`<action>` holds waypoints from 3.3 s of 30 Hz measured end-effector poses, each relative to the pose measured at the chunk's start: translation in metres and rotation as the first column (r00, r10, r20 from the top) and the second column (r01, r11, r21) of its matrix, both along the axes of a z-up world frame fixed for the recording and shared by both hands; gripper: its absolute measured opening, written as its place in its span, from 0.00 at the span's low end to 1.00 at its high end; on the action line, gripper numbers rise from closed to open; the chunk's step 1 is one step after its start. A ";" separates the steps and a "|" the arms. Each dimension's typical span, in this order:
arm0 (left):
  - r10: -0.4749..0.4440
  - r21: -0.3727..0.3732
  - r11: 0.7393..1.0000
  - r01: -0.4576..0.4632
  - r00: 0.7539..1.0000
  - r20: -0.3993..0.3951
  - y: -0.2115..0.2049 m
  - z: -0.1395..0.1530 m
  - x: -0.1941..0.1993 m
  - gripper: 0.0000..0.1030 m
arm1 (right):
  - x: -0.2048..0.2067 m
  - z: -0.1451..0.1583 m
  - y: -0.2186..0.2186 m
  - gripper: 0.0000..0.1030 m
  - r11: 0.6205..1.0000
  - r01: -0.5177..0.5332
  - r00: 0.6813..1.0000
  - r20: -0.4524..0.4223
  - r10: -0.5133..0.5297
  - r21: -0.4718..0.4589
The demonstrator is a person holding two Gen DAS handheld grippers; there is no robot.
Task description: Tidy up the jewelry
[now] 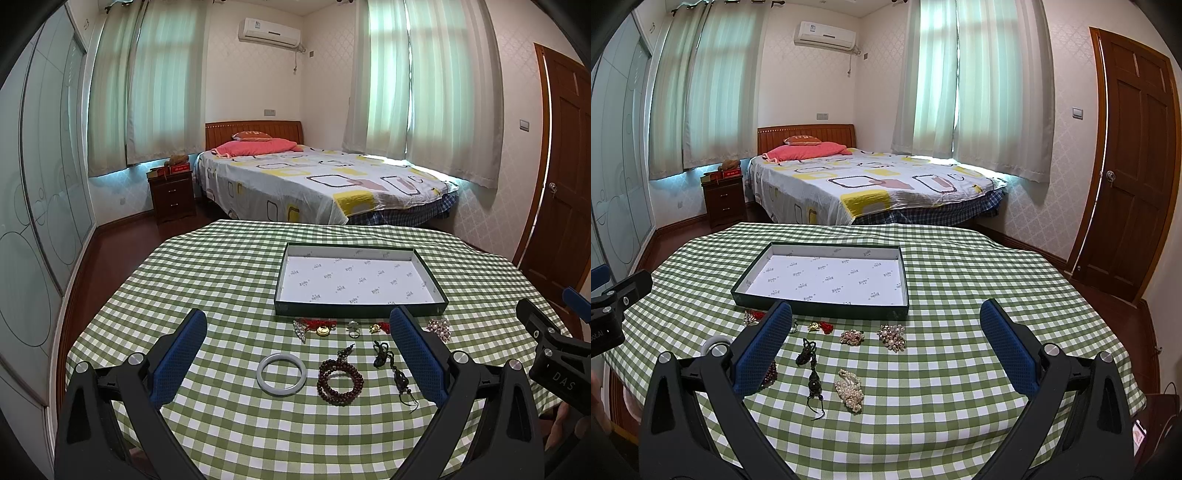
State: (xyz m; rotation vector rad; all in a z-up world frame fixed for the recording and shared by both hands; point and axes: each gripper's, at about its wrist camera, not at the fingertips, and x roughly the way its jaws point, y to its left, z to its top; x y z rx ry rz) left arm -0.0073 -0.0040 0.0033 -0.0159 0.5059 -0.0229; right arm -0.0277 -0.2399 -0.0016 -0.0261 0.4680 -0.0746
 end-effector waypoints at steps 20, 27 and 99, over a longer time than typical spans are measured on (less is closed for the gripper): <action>0.004 -0.005 1.000 -0.004 1.000 -0.016 0.003 -0.002 0.001 0.93 | -0.001 -0.001 0.001 0.96 1.000 -0.001 1.000 -0.001 0.001 -0.001; 0.004 -0.005 1.000 -0.004 1.000 -0.017 0.004 -0.001 0.002 0.93 | 0.000 -0.001 0.001 0.96 1.000 0.000 1.000 0.000 0.000 0.001; -0.044 0.034 0.998 0.060 0.929 -0.368 0.028 -0.169 0.115 0.67 | 0.090 -0.159 -0.006 0.21 0.970 -0.169 0.887 -0.402 0.227 0.174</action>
